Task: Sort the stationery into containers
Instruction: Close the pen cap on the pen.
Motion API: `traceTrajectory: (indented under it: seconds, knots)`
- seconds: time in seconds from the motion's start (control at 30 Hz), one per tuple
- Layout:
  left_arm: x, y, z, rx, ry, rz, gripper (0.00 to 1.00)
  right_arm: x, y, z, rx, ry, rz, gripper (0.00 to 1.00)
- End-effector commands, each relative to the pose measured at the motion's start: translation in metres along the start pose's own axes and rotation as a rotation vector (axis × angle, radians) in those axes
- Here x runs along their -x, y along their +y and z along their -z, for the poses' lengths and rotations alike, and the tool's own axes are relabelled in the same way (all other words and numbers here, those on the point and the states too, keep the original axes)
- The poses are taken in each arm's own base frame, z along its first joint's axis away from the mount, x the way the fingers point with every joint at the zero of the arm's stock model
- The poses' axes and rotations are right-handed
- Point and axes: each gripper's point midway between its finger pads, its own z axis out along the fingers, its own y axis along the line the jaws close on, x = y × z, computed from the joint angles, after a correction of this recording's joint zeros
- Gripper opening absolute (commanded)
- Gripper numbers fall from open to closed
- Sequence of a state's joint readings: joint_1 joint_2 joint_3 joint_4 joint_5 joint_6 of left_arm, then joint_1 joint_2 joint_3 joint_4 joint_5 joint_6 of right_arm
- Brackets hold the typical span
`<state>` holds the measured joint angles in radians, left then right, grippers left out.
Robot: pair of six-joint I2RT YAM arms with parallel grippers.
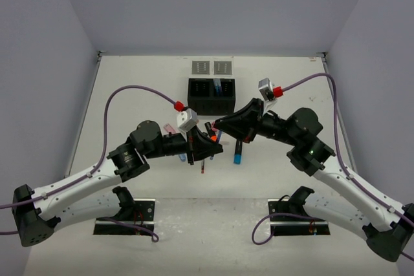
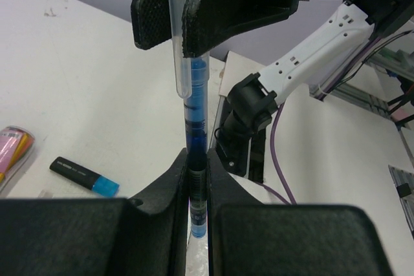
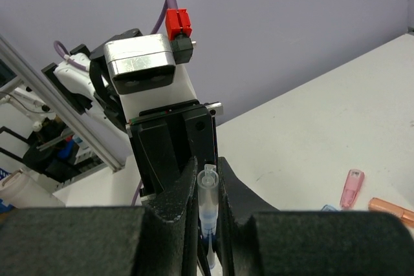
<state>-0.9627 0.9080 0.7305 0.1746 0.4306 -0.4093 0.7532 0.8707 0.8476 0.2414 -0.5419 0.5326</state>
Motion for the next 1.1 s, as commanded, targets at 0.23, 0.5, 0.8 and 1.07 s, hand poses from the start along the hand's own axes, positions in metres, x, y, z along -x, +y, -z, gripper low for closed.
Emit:
traceTrajectory:
  seconds: [0.23, 0.5, 0.8, 1.07]
  knots:
    - [0.127, -0.036, 0.031, 0.003, -0.394, -0.194, 0.0, -0.11, -0.033, 0.016, -0.032, 0.221, -0.199, 0.0]
    - [0.156, -0.059, 0.034, -0.093, -0.488, -0.213, 0.0, -0.159, -0.043, 0.023, -0.032, 0.263, -0.286, 0.0]
    - [0.188, -0.057, 0.04, -0.062, -0.56, -0.221, 0.0, -0.201, -0.05, 0.028, -0.048, 0.33, -0.338, 0.0]
    - [0.179, -0.036, 0.035, -0.086, -0.498, -0.183, 0.0, -0.185, -0.047, 0.016, -0.059, 0.304, -0.313, 0.0]
